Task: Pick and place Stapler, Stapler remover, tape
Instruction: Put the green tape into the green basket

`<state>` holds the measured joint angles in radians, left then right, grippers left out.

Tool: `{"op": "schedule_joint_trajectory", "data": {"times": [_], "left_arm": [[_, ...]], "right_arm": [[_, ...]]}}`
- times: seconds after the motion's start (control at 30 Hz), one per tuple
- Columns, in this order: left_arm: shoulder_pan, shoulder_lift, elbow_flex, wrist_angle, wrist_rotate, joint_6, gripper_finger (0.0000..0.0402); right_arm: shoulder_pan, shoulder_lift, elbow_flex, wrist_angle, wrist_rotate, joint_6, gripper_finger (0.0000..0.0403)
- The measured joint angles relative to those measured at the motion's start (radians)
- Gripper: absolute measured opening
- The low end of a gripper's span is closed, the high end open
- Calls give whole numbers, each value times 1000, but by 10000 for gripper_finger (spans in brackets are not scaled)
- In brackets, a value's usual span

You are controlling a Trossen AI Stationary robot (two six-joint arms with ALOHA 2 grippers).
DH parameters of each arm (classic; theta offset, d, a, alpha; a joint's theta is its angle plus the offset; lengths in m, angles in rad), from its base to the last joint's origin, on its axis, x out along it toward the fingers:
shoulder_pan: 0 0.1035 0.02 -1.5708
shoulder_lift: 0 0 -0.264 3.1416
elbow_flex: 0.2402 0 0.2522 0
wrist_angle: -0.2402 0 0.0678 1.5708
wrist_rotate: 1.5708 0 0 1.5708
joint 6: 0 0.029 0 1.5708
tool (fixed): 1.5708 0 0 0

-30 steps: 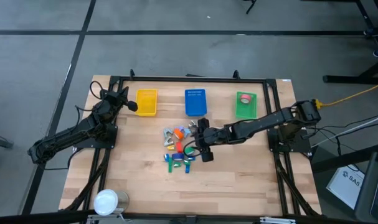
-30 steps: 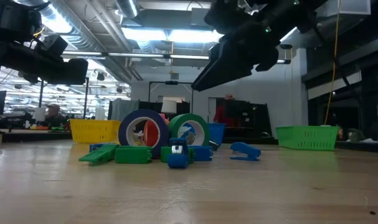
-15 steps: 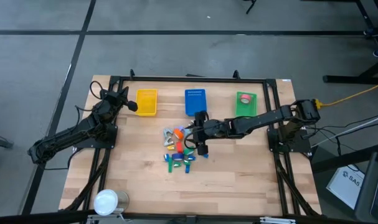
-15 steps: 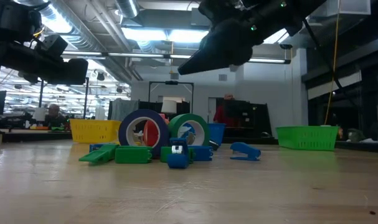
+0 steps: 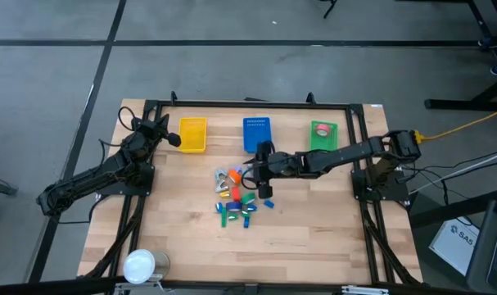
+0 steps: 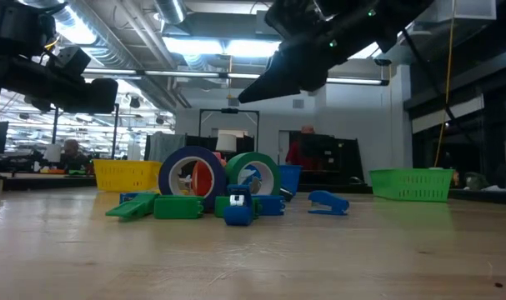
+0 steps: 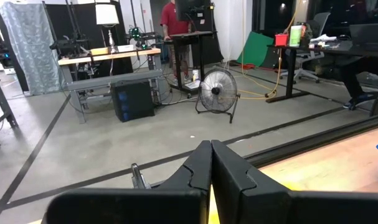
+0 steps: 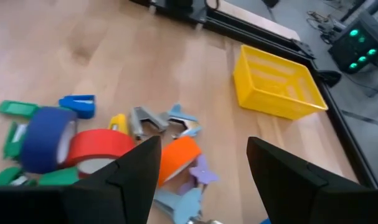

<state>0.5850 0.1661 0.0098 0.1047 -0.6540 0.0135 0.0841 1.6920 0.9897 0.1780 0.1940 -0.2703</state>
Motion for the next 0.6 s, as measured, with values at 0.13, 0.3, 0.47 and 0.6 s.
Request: {"op": "schedule_joint_trajectory", "data": {"times": [0.13, 0.3, 0.47, 0.6], "left_arm": [[0, 0, 0, 0, 0, 0, 1], [0, 0, 0, 0, 0, 0, 1], [0, 0, 0, 0, 0, 0, 1], [0, 0, 0, 0, 0, 0, 1]], "right_arm": [[-18, 0, 0, -2, 0, 0, 243], [-28, 0, 0, -4, -1, 0, 243], [-28, 0, 0, -6, -4, 0, 243], [-28, 0, 0, -6, -16, 0, 243]]}}
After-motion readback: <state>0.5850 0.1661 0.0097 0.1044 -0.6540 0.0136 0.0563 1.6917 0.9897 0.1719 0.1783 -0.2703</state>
